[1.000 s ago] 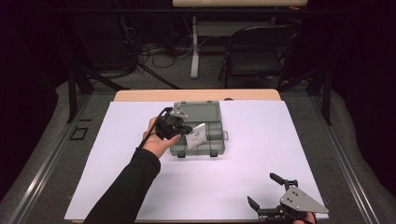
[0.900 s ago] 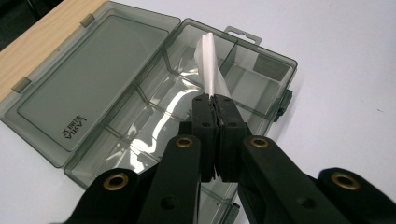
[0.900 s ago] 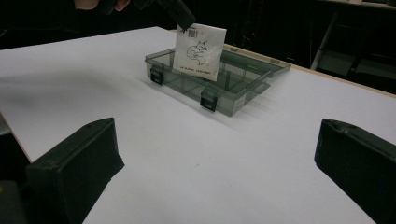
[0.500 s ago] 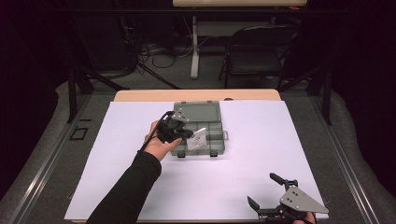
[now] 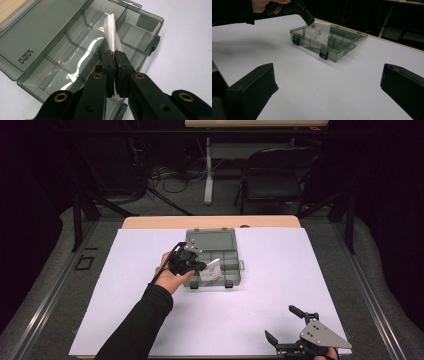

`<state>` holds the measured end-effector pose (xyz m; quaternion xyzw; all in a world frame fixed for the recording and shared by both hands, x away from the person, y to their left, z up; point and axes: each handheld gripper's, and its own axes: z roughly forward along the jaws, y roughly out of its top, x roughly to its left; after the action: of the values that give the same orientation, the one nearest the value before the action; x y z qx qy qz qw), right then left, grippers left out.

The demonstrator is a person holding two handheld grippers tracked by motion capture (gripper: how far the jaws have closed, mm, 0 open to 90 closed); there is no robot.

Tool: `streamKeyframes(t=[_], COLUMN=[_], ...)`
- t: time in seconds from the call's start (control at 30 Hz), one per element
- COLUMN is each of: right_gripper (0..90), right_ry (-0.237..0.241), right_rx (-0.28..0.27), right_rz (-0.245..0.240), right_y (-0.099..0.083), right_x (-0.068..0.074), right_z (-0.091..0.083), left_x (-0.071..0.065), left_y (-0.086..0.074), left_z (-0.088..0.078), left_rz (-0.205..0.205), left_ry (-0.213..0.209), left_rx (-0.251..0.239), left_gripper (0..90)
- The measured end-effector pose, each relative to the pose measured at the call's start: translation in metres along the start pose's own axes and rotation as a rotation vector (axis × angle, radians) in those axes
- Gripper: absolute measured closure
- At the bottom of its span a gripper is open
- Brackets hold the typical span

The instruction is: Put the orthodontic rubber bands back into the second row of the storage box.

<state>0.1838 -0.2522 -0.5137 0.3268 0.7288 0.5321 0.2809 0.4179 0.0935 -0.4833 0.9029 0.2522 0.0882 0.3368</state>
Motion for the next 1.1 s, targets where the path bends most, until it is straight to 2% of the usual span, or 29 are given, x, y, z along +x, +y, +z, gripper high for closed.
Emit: streamKeyframes(t=[0.23, 0.53, 0.77, 0.93, 1.1], right_gripper=[0.0, 0.0, 0.0, 0.0, 0.0], right_ry=[0.000, 0.004, 0.000, 0.001, -0.001], right_rx=[0.005, 0.008, 0.005, 0.006, 0.006], right_rz=[0.000, 0.000, 0.000, -0.001, -0.001], right_y=[0.000, 0.000, 0.000, 0.000, 0.000], right_x=[0.000, 0.000, 0.000, 0.000, 0.000], right_z=[0.000, 0.000, 0.000, 0.000, 0.000], left_x=[0.002, 0.002, 0.006, 0.006, 0.006], left_y=[-0.001, 0.000, -0.001, -0.002, -0.003], left_z=[-0.001, -0.004, -0.007, -0.009, -0.013], left_rz=[-0.011, -0.034, -0.067, -0.083, -0.102], left_ry=[0.018, 0.084, 0.102, 0.109, 0.099], left_rx=[-0.001, -0.020, -0.025, -0.024, -0.032], left_gripper=[80.9, 48.7, 34.4, 27.7, 24.0])
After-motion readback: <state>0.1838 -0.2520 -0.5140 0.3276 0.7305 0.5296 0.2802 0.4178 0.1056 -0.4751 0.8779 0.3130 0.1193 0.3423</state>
